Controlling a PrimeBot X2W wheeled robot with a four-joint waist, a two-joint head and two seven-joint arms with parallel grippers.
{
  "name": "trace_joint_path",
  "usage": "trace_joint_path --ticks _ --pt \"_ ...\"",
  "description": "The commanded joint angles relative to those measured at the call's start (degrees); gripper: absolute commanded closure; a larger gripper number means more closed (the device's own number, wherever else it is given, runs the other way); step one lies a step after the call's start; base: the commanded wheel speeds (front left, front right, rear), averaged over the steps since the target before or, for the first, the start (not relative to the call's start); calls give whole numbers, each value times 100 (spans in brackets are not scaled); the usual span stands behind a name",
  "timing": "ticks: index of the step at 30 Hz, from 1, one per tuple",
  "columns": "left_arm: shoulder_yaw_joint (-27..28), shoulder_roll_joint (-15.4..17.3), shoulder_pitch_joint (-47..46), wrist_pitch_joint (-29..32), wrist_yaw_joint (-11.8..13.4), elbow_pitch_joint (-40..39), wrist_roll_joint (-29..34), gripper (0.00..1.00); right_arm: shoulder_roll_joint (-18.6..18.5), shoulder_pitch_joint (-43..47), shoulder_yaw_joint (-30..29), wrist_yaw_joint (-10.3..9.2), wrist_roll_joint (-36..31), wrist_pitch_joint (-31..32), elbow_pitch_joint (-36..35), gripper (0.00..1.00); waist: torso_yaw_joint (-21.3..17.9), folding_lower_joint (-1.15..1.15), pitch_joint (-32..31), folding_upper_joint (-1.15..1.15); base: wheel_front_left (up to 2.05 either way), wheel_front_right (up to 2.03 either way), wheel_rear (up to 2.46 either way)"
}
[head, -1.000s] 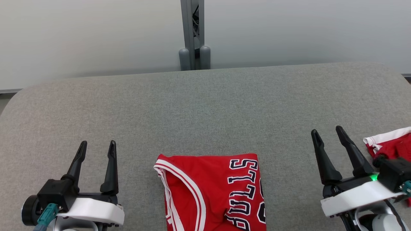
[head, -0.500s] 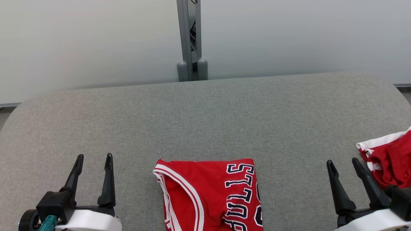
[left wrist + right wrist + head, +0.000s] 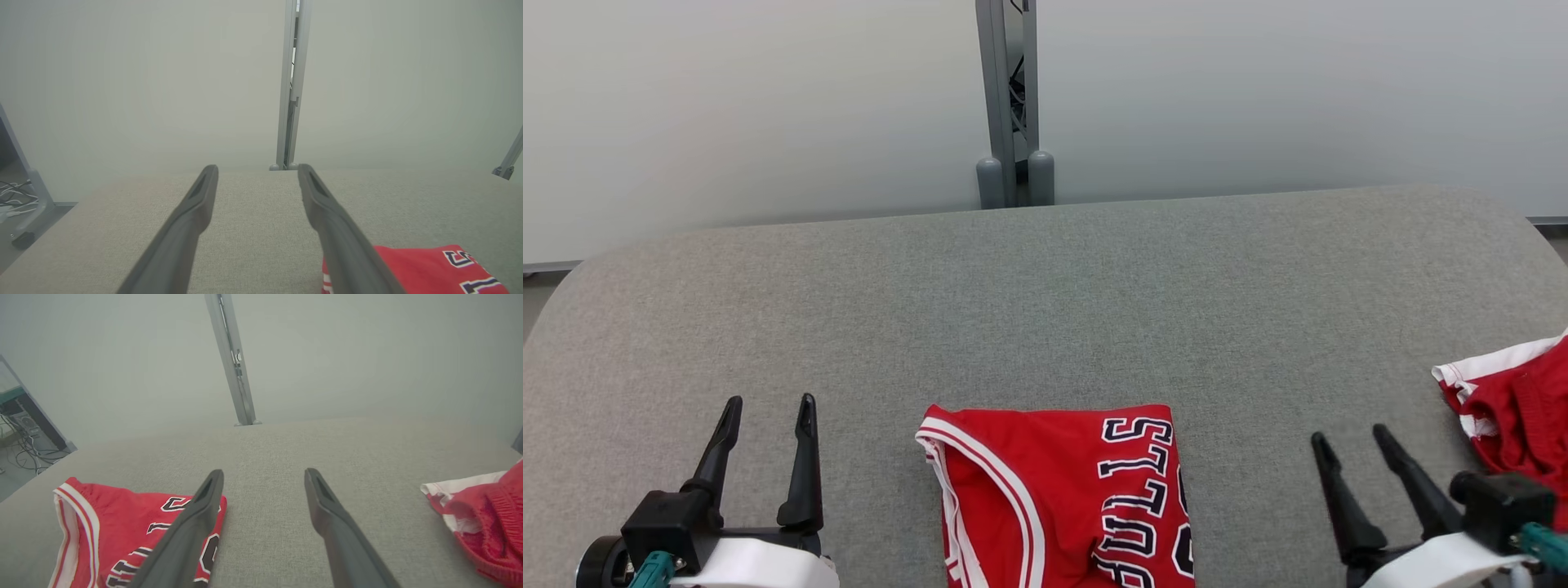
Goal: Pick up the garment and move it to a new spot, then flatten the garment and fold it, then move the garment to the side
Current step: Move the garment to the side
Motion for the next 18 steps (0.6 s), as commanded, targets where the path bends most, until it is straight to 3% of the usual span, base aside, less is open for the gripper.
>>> trace_joint_path --ticks 1,9,18 --pt "-4 10 -64 5 35 -9 30 0 -29 -56 146 0 16 127 161 0 25 0 10 0 0 0 0" --pt "-93 -62 -164 -14 -18 26 33 0 -103 -357 1112 -1 301 263 1360 0 207 0 106 0 0 0 0" --pt "-120 -130 -307 -66 -106 121 -3 0 -24 -1073 1688 0 745 -22 2952 0 369 0 375 0 0 0 0"
